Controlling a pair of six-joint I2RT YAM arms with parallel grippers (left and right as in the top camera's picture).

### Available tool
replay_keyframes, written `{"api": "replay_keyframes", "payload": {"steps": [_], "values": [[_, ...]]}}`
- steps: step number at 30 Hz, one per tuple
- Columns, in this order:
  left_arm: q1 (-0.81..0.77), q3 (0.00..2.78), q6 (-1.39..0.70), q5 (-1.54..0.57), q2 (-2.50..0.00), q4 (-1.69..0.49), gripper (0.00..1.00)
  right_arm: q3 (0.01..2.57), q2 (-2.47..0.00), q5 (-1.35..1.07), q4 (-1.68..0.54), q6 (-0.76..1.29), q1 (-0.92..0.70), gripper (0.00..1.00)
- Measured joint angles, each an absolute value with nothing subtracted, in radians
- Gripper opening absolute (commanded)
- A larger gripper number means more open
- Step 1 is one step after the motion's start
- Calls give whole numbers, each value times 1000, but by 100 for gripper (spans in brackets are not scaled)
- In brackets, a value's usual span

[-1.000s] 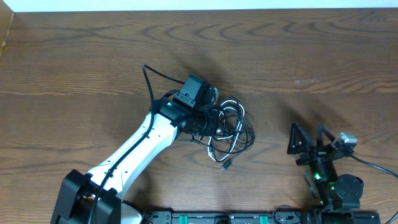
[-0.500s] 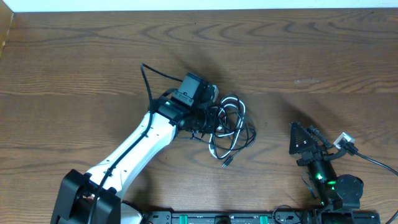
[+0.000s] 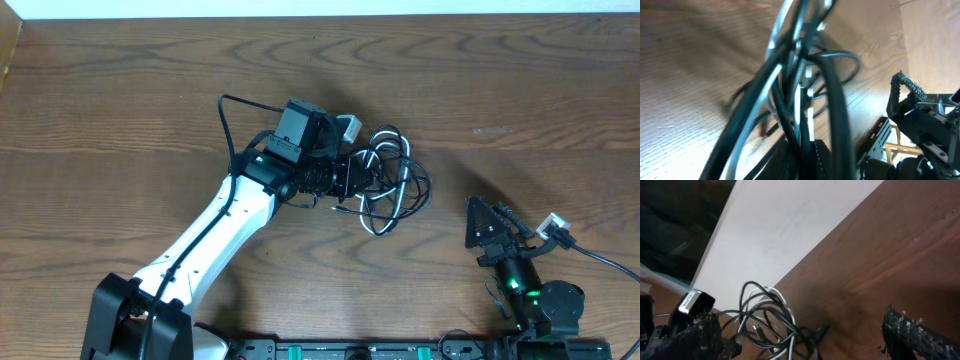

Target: Untangle cables

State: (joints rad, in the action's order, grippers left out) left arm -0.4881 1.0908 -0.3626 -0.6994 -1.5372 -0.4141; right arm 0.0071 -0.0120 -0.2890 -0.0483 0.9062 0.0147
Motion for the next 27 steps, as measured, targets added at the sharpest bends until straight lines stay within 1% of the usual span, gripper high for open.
{"api": "replay_keyframes", "payload": {"steps": [15,22,27], "values": [[-488,1091,-363,-601,-1537,-415,12,7,-12,-289,-48,907,15,99],[-488,1091,-363,-591,-1537,-419,12,7,-12,-289,-48,907,15,99],[-492,1091,-363,-546,-1537,-474,12,7,-12,-290,-48,907,15,99]]}}
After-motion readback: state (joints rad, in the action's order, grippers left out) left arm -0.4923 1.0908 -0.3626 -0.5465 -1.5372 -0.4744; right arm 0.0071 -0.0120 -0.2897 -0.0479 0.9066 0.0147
